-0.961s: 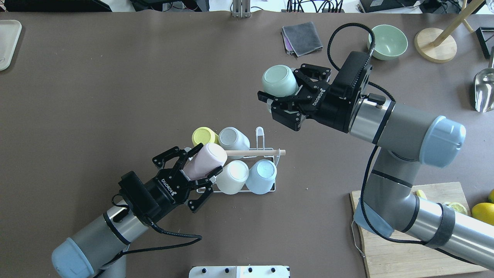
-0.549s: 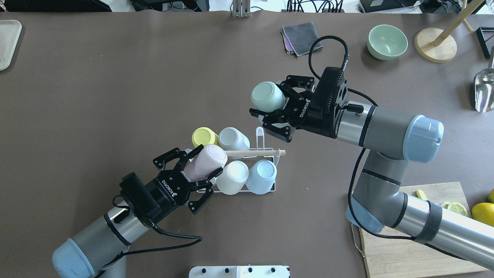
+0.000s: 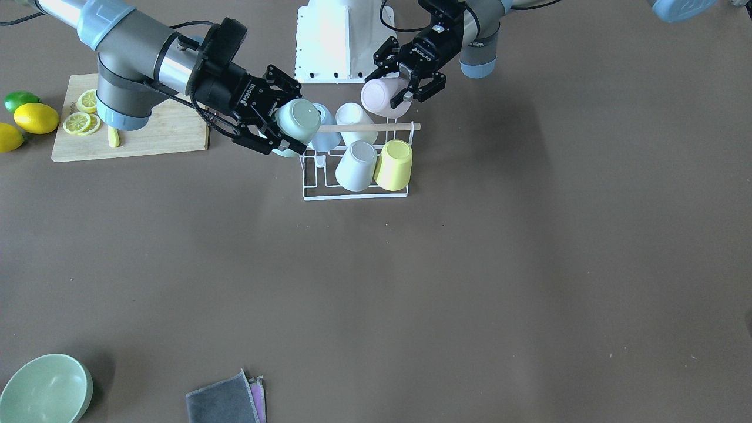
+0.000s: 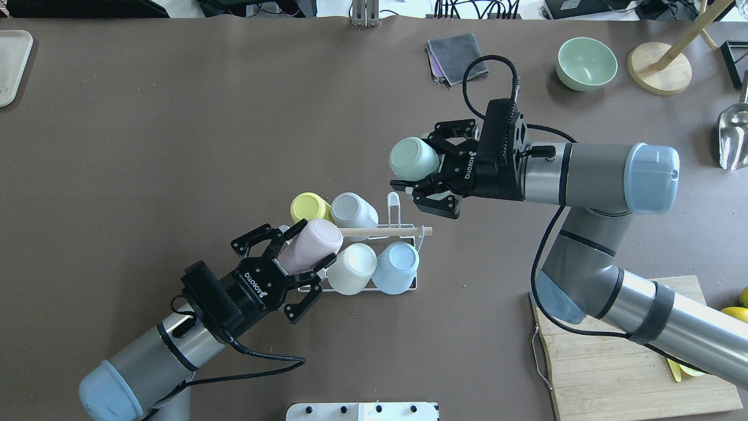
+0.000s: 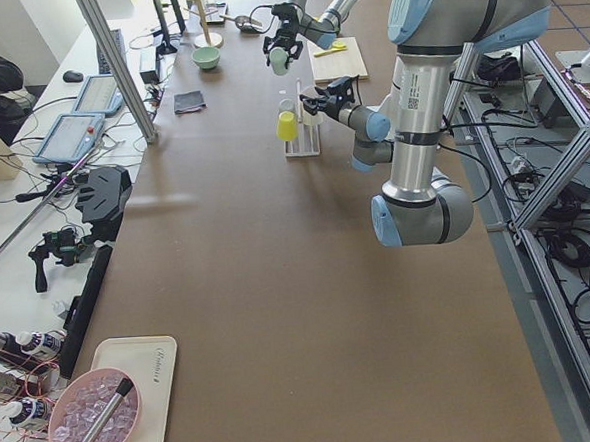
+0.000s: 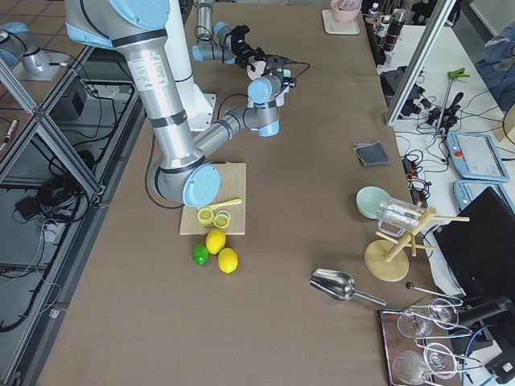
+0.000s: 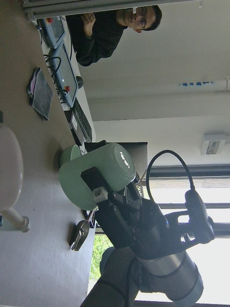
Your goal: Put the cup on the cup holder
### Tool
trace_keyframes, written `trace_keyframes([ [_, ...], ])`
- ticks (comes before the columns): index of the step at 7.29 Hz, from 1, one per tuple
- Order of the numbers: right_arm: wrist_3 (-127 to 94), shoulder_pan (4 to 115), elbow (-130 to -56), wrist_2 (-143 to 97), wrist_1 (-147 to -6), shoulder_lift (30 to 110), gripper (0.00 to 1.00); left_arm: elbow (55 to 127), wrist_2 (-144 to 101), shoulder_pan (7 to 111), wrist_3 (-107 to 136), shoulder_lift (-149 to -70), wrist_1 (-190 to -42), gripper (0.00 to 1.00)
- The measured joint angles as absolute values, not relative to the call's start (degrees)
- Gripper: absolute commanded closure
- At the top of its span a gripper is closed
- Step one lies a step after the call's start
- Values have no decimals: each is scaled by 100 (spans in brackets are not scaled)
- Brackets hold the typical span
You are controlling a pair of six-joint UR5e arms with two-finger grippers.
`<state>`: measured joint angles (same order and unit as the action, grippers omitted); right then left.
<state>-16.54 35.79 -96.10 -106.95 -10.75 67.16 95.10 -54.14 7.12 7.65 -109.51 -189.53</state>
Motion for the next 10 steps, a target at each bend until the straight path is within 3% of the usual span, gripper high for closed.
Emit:
trace_keyframes([
  [4,-1512,3763,-9574,-10727,-1070,6693,100,9501,-5412,718,765,-10902,-19018,100],
  [5,-1387,3799,-9502,-10729,-1070,6612,100,9497,-5408,718,765,-10890,-19019,93],
  [7,-1201,3897,-9504,-11105,-847,6492,100,9494,-5411,720,759,-10842,-19020,90],
  [8,-1053,3960,-9505,-11324,-721,6480,100,9497,-5411,721,757,-10801,-19026,65],
  [9,-944,3982,-9482,-11486,-626,6474,100,9498,-5408,721,754,-10775,-19046,30],
  [10,-897,3965,-9447,-11621,-580,6468,100,9497,-5373,721,748,-10746,-19069,2],
])
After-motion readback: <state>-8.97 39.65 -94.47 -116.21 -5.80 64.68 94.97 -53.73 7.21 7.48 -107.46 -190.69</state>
